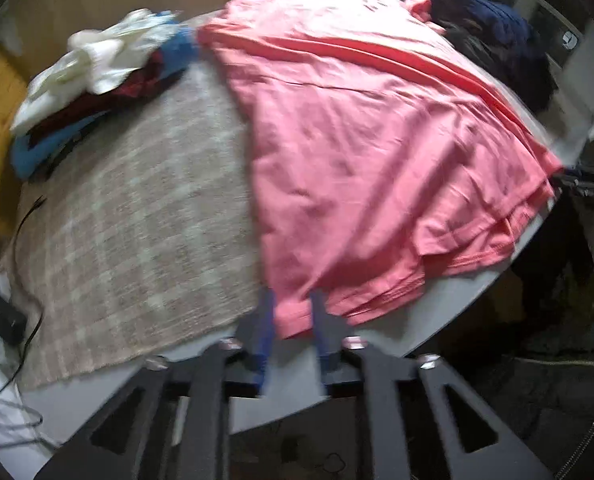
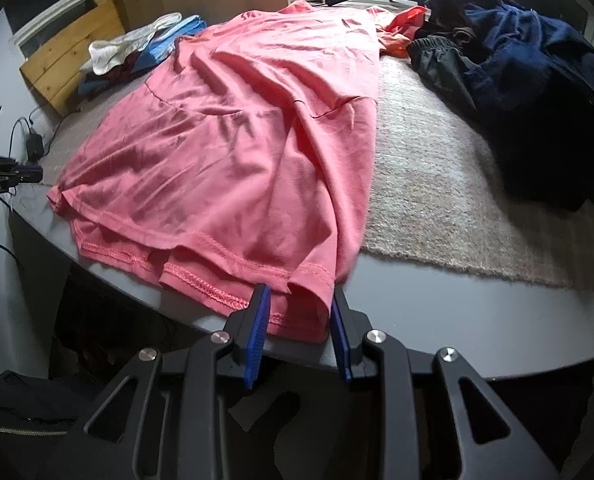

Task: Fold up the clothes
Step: 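Hold the hem with the left gripper while the right gripper grasps the hem corner and pulls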

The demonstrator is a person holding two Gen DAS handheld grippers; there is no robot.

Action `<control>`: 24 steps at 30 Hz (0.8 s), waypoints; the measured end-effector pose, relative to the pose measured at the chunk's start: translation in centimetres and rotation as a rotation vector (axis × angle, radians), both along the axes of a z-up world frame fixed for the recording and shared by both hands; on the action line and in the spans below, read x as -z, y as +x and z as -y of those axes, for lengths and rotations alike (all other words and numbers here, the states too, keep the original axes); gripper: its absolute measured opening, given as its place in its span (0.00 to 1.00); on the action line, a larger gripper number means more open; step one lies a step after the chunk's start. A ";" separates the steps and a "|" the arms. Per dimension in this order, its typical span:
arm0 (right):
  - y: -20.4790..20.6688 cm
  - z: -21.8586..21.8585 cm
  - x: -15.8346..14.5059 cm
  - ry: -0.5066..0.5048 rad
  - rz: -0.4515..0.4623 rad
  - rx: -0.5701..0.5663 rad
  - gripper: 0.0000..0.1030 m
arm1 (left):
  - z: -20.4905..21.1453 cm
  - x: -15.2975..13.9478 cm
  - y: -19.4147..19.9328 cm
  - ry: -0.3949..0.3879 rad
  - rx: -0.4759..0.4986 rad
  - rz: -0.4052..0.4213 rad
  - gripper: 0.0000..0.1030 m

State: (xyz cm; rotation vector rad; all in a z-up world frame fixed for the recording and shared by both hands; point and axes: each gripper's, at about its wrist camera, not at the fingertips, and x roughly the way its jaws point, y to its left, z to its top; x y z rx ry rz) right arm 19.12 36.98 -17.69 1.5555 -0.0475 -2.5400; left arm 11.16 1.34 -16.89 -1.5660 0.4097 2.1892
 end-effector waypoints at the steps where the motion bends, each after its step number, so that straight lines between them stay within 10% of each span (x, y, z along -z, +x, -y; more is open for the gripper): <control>1: 0.0 0.0 0.0 0.002 0.000 -0.006 0.25 | -0.6 0.3 0.1 0.013 0.023 0.003 0.26; 8: 0.1 -0.2 0.1 0.013 0.008 -0.008 0.16 | -3.9 2.8 -0.7 -0.055 0.116 0.012 0.27; 10: 0.2 -0.2 0.1 0.023 0.005 -0.014 0.12 | -3.8 2.9 -1.0 -0.047 0.116 0.007 0.03; 12: 0.1 -0.3 0.1 0.029 0.001 -0.016 0.05 | -3.5 2.8 -1.2 -0.038 0.104 0.015 0.01; 24: 1.7 -2.9 -7.8 0.080 -0.196 0.003 0.01 | 1.6 -6.6 0.2 0.174 -0.088 -0.092 0.01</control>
